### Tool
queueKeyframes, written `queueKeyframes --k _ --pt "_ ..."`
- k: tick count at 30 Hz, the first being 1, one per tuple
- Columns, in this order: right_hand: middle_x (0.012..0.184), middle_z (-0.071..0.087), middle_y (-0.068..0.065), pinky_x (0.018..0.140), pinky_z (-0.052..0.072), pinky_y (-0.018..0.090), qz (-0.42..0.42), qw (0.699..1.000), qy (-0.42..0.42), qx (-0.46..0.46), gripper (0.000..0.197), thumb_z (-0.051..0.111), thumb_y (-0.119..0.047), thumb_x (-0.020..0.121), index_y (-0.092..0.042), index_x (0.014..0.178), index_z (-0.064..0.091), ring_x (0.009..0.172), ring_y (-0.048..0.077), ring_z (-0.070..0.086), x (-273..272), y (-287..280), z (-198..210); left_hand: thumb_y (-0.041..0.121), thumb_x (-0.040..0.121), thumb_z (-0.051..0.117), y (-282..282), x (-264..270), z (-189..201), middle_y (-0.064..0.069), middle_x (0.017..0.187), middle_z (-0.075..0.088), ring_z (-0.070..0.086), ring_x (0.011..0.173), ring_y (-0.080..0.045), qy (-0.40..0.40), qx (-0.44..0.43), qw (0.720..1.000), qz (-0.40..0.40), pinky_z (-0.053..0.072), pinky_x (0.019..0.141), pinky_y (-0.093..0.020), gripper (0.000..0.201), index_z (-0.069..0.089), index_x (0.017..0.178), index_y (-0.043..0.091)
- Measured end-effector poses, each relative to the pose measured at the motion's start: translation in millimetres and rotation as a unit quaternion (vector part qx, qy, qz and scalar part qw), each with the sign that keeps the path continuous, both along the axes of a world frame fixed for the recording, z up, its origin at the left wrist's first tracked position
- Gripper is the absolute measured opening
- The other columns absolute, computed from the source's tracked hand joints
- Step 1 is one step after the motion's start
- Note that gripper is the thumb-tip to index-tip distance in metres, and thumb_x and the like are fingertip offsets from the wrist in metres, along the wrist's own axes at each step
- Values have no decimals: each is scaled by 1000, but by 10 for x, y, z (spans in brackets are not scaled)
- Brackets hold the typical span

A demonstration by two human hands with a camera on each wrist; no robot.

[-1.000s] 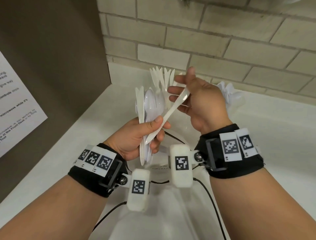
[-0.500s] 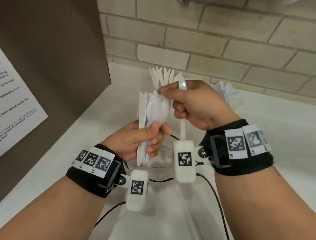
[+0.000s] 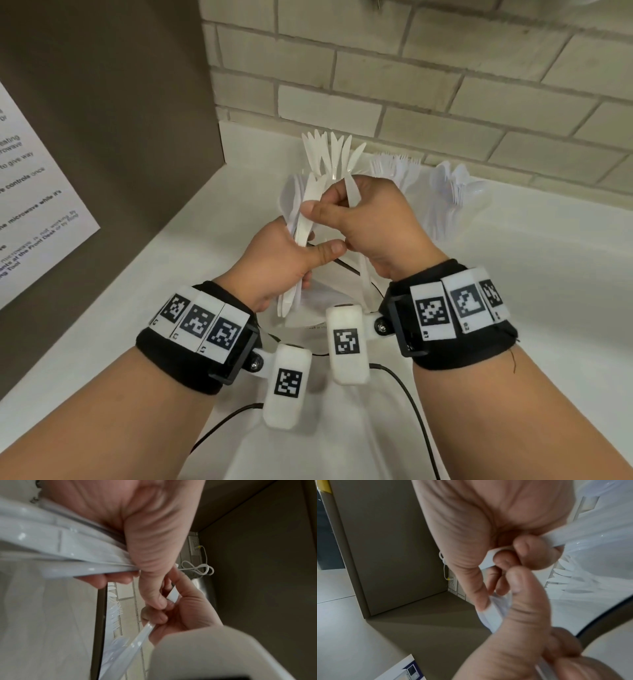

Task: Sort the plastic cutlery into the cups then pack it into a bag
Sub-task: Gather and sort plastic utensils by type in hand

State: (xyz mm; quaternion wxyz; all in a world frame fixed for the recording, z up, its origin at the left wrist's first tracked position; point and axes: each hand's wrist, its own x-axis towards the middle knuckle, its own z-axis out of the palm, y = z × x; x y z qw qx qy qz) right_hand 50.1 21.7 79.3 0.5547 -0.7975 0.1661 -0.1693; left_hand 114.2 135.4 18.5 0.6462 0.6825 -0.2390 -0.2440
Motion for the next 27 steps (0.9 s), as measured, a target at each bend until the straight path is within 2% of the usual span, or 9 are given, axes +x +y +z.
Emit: queueKeyframes --k 5,7,9,11,15,19,22,25,27 --pt "60 52 -7 50 46 18 -3 999 -31 -5 23 77 -17 79 -13 78 54 48 -1 52 -25 83 -63 35 64 82 6 -15 31 -6 78 58 50 58 -17 -14 -8 1000 13 45 49 -30 44 66 104 23" --pt "64 57 -1 59 54 28 -13 999 -47 -3 23 74 -15 80 -11 74 53 58 7 59 -6 97 -95 40 61 79 2 -40 59 -1 72 57 48 51 -10 -10 -13 1000 7 44 47 -28 49 65 105 23" --pt "78 66 13 72 59 45 -17 999 -40 15 19 70 -16 82 -3 84 57 74 23 68 18 100 -113 40 63 74 4 -57 60 5 65 57 47 47 -5 -12 -27 999 -20 42 46 -26 47 63 104 19" --pt "80 67 16 74 57 51 -23 999 -22 22 20 64 -17 84 -1 94 59 76 31 66 27 98 -110 36 67 69 15 -82 42 11 58 56 47 49 -4 8 -53 997 -48 43 49 -23 35 61 96 19" --pt "62 51 2 53 42 32 -54 997 -18 54 20 58 -15 90 -9 74 46 58 18 55 10 54 -101 33 72 62 44 -98 20 7 60 55 51 57 -11 119 -119 984 -66 52 59 -26 29 60 95 14" --pt "77 60 13 50 36 27 -73 991 -34 108 19 53 -15 93 -13 76 44 64 20 60 1 44 -121 43 78 57 40 -81 58 3 63 54 57 58 -15 175 -128 975 -56 55 67 -35 55 59 117 4" --pt "80 60 19 47 42 26 -103 984 -65 127 11 49 -13 95 -12 85 43 56 19 60 7 36 -82 33 91 54 23 -88 58 2 70 60 60 67 -14 140 -106 984 -28 55 72 -32 38 62 118 8" --pt "70 52 5 45 48 29 -117 983 -77 116 12 44 -18 99 -12 106 39 43 19 55 25 15 -36 28 93 56 18 -95 74 -2 72 53 57 58 -13 76 -54 996 -6 56 62 -31 25 58 109 9" --pt "69 49 2 44 41 26 -119 985 -72 100 19 51 -28 96 -17 108 41 43 16 47 40 5 -41 29 91 60 15 -74 72 -1 73 54 57 59 -14 19 -12 1000 6 55 61 -34 27 53 111 12"
